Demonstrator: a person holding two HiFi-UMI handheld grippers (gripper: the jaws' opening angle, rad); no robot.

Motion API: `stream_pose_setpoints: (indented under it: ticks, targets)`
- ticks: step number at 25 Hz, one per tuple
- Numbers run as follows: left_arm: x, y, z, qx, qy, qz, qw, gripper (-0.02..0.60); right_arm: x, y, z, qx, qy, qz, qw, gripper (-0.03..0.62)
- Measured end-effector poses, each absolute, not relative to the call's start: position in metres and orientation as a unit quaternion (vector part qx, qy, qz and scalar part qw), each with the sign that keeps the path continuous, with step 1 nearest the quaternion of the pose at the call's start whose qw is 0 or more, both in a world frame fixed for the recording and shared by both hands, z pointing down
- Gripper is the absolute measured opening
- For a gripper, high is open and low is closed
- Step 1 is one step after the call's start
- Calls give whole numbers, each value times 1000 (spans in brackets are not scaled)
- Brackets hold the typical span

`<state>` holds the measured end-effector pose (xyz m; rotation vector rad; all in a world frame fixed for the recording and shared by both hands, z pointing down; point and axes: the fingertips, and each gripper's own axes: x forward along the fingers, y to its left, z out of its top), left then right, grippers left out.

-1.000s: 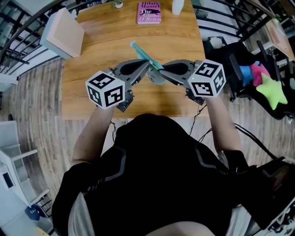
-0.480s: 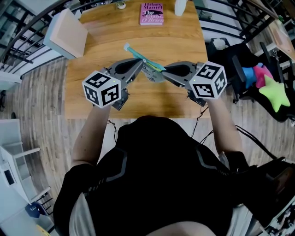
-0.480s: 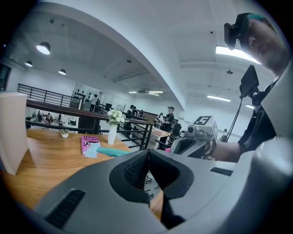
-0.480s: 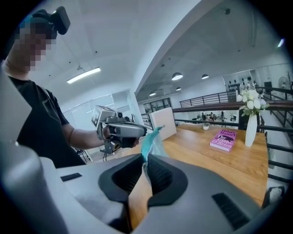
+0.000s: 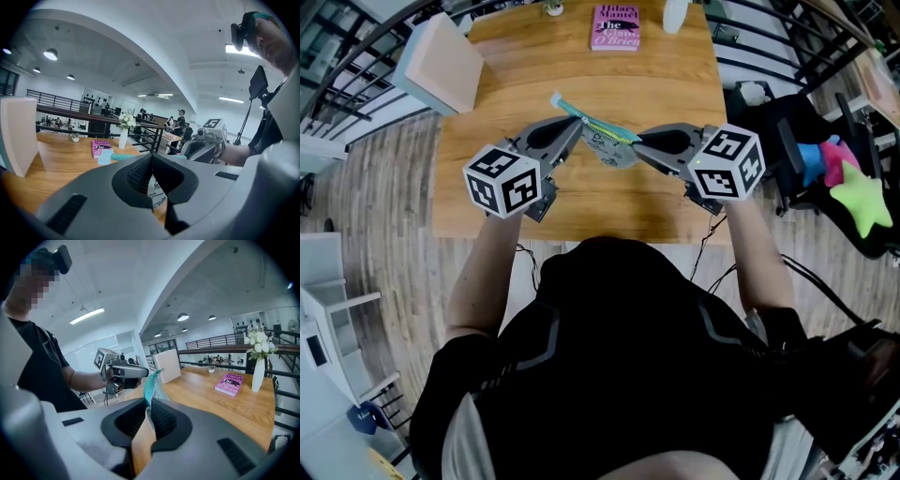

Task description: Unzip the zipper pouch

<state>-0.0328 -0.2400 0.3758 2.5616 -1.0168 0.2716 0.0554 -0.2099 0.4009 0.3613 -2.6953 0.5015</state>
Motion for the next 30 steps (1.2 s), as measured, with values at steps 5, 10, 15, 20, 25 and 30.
stream_pose_setpoints:
  ticks: [5,10,15,20,25,30]
  targets:
    - [-53,-244,380,898,-382,84,200,29,56,-214,403,129,-956,177,194,46]
    - [-69,-245,385,888,-405,76,206,29,60,-217,407,130,-955,173,202,46]
    - [-87,-246,393,872,-432,81,213,29,66,-217,409,129,-955,172,204,48]
    - [-93,-238,404,858,-452,87,228,29,69,-214,411,113,-956,172,211,48]
    - [-96,-233,412,849,-464,89,238,29,66,-218,420,105,-955,175,215,48]
    - [-101,-237,420,844,-471,90,240,29,62,-226,427,110,-954,180,215,49]
